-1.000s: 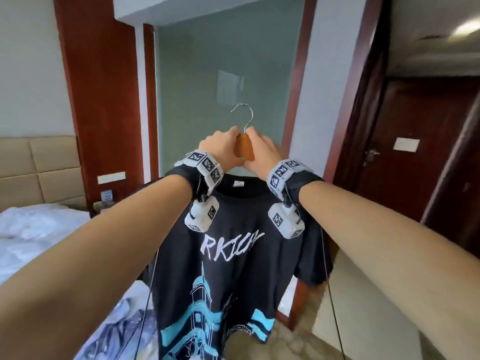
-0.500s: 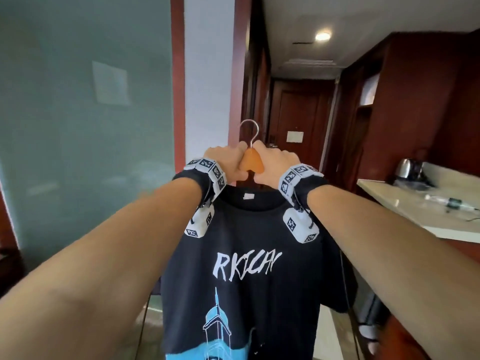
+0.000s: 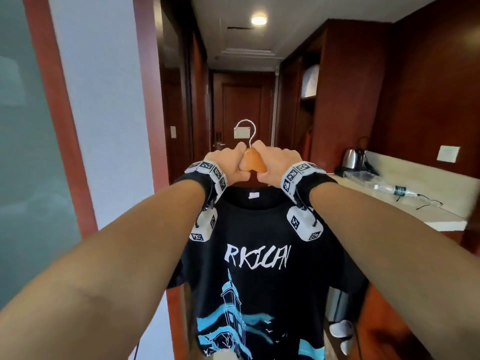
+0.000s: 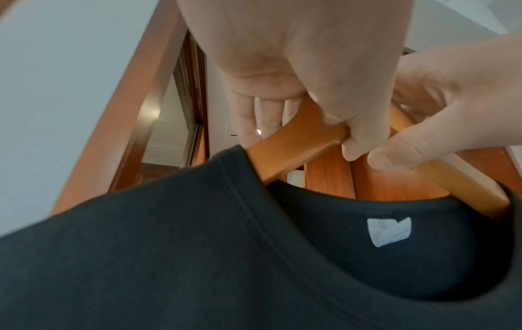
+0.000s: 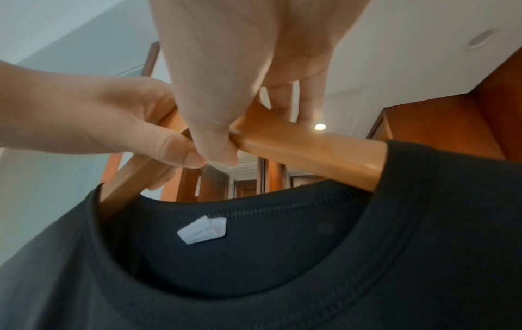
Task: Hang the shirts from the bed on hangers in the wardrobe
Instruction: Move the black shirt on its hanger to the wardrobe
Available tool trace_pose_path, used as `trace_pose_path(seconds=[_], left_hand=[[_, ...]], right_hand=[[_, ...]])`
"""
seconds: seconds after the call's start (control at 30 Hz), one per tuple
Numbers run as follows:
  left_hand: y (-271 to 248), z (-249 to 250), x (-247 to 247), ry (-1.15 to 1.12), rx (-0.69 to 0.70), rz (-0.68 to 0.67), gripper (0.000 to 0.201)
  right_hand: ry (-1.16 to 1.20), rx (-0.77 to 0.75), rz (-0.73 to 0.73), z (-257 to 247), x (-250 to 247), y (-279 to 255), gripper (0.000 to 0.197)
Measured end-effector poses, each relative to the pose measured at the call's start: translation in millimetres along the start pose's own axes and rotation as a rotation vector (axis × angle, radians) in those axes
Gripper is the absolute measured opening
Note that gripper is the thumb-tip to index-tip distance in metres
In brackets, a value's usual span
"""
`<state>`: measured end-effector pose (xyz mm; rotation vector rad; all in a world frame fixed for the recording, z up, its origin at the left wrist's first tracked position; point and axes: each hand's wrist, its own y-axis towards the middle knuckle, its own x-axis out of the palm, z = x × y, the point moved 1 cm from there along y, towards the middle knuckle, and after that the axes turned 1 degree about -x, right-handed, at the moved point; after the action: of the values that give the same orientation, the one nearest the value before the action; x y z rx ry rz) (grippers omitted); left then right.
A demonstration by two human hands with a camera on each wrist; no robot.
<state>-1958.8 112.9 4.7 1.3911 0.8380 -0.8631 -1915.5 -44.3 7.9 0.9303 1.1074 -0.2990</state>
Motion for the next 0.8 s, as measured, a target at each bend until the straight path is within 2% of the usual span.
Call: trace_pose_path(seconds=[0.3,0.6,0.8], left_hand=[[170.4,-8.4,86.9,-0.022,0.048,0.035,0.038],[361.9,-44.7,159.4,-0.056,0.003,0.054,0.043],[471.3,-79.4,225.8,-0.080,-0.026,0.044,0.041]], right_hand=[[-0.016,0.020,0.053,115.0,91.2,118.8,0.053],[0.002,-0.027,0.068,223.5,174.2,285.8,0.047],[-0.010,-0.027,0.052,279.2,240.8,377.5,0.057]])
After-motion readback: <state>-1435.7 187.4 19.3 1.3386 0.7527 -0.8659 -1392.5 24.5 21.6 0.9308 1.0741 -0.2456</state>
